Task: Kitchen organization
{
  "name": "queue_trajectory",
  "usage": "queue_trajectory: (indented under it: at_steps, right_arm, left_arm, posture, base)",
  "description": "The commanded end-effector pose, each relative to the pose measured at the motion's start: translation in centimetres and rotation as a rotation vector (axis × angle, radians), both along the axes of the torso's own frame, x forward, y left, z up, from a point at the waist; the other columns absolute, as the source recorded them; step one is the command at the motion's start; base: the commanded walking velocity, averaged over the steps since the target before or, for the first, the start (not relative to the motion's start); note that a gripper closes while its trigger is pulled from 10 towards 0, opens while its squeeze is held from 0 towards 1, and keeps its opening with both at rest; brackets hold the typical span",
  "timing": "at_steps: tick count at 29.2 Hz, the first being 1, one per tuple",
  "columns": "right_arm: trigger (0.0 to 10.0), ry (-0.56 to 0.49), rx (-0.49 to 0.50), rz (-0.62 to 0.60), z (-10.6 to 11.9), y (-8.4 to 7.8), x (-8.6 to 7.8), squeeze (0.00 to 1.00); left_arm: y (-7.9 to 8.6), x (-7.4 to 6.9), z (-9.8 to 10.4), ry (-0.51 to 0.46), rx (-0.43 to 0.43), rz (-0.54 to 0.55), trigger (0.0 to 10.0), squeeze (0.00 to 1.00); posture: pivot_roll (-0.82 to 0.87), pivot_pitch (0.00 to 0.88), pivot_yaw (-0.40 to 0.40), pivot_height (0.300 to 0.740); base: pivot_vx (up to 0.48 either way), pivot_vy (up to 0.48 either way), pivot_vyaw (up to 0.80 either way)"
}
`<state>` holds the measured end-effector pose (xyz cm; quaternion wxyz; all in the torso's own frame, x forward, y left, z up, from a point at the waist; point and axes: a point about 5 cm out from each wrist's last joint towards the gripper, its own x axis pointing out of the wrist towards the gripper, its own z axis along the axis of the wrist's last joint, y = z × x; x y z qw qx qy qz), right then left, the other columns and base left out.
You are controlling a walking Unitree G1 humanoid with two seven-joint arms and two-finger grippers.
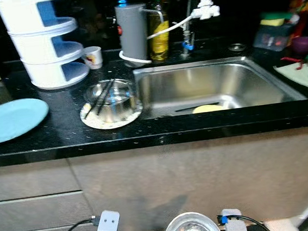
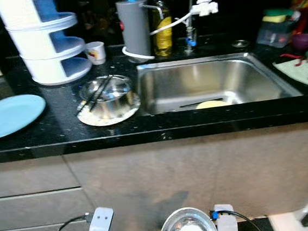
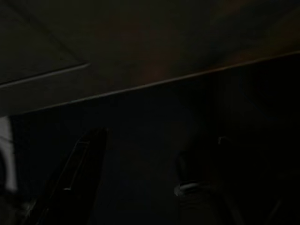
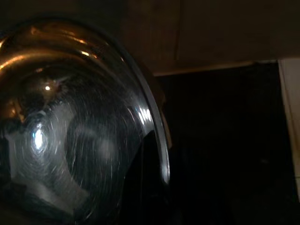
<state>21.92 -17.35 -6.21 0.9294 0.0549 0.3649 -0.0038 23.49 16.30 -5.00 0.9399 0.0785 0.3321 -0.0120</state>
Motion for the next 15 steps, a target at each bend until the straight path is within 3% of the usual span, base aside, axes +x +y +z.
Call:
queue_trajectory:
  at_steps: [1, 15]
  right_arm:
    - [10.0, 0.010, 0.007, -0.004, -0.26, 0.03, -0.43, 0.00]
    - [10.0, 0.010, 0.008, -0.002, -0.20, -0.02, -0.32, 0.00]
  left_arm:
    - [-0.15, -0.16, -0.14, 0.008, -0.007, -0.005, 10.0, 0.00]
    - [-0.08, -0.06, -0.11, 0.007, -0.021, 0.009, 10.0, 0.00]
  posture:
    - [-0.05, 0.096, -0.040, 0.740]
    - [-0.06, 0.106, -0.045, 0.740]
  base:
    - [0.000, -0.420, 0.00]
    - [0.000, -0.406, 0.00]
